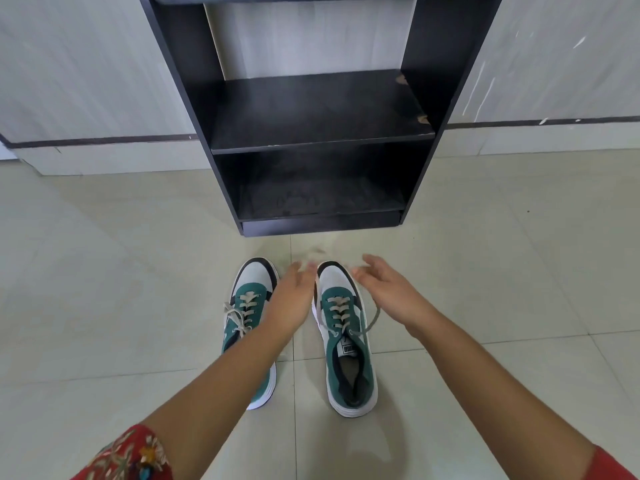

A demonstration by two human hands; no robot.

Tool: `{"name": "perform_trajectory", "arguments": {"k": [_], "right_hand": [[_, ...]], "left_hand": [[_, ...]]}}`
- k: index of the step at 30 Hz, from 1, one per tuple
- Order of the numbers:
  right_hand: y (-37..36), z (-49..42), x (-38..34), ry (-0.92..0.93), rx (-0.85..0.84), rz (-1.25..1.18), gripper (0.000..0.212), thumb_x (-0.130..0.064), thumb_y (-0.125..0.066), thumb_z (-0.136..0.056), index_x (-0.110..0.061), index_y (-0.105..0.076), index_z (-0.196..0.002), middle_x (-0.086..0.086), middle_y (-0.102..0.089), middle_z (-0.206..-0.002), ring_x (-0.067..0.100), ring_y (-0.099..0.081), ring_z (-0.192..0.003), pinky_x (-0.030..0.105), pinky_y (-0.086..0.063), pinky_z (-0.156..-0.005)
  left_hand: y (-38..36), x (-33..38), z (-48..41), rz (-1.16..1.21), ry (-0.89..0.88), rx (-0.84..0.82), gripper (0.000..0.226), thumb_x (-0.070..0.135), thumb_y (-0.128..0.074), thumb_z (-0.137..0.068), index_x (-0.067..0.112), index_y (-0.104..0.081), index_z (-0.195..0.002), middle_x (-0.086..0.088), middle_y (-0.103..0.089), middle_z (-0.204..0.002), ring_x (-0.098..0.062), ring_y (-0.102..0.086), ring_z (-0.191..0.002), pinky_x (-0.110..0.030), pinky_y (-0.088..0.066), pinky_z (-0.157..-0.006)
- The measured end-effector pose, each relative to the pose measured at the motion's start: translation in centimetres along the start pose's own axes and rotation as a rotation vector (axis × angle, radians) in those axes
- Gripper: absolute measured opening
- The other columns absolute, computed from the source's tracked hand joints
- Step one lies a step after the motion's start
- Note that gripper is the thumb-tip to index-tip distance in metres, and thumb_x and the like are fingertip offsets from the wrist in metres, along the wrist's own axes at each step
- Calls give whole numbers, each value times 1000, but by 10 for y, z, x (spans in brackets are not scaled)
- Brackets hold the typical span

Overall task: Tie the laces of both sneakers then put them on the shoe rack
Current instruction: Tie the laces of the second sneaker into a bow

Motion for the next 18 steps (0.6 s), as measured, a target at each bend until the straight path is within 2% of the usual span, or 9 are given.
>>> {"name": "perform_trajectory", "arguments": {"k": [2,3,5,7,9,11,14,16,18], "right_hand": [[-7,-3,40,-155,22,54,57,-42,-44,-95,-13,-34,-143,9,-47,-144,26,-46,-129,38,-36,-106],[-9,-1,58,-210,62,34,55,-42,-45,-94,-12,-39,-140,10,-52,-137,26,-51,-122,40,-39,-105],[-9,4,85,-279,151,-1,48,-46,-45,-92,-11,-51,-124,7,-64,-113,25,-60,-99,44,-47,-96],[-12,11,101,-350,134,34,50,-53,-42,-90,-8,-61,-100,6,-70,-89,24,-63,-78,41,-54,-82],[-21,16,104,-361,61,47,55,-56,-42,-90,-6,-64,-84,5,-67,-74,21,-60,-64,32,-49,-63],[-28,16,98,-273,97,-32,42,-47,-53,-89,-8,-64,-79,4,-65,-72,20,-59,-66,29,-46,-61],[-35,11,84,-163,156,-286,17,-19,-61,-88,-13,-62,-73,-2,-63,-70,15,-58,-69,19,-45,-60],[-40,11,81,-188,118,-378,18,-12,-57,-90,-13,-63,-74,-5,-62,-69,9,-56,-65,16,-44,-56],[-43,13,84,-217,94,-397,21,-10,-52,-91,-13,-63,-73,0,-63,-75,12,-55,-69,22,-43,-61]], "left_hand": [[-13,-36,11,124,208,7,54,38,-44,-96,13,-30,-142,-9,-43,-143,-27,-41,-130,-37,-33,-106],[-21,-53,17,193,305,-2,52,35,-48,-95,11,-34,-139,-11,-46,-138,-28,-46,-124,-40,-38,-104],[-37,-76,29,280,442,-79,43,37,-49,-94,8,-47,-126,-9,-57,-116,-23,-56,-103,-36,-47,-85],[-44,-79,32,281,421,-128,35,39,-49,-94,8,-54,-110,-4,-59,-93,-17,-55,-85,-28,-43,-69],[-47,-72,29,307,354,-108,25,35,-53,-92,11,-56,-100,-2,-60,-88,-14,-55,-82,-26,-41,-65],[-47,-59,26,365,313,-86,10,24,-56,-92,14,-57,-90,1,-61,-86,-11,-56,-80,-23,-39,-62],[-47,-47,24,396,296,-84,5,9,-57,-89,13,-58,-86,2,-60,-82,-8,-54,-77,-20,-35,-59],[-48,-43,26,376,298,-100,6,9,-59,-88,11,-57,-93,3,-58,-80,-5,-51,-72,-19,-34,-56],[-50,-45,26,336,302,-119,11,12,-59,-89,9,-58,-99,-1,-62,-85,-4,-52,-72,-16,-37,-56]]}}
Point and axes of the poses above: each hand's wrist, its own z-axis away from the middle knuckle, its own y-axis out of the back of the hand, x = y × z, the point moved 6 cm from there along -z, towards the middle knuckle
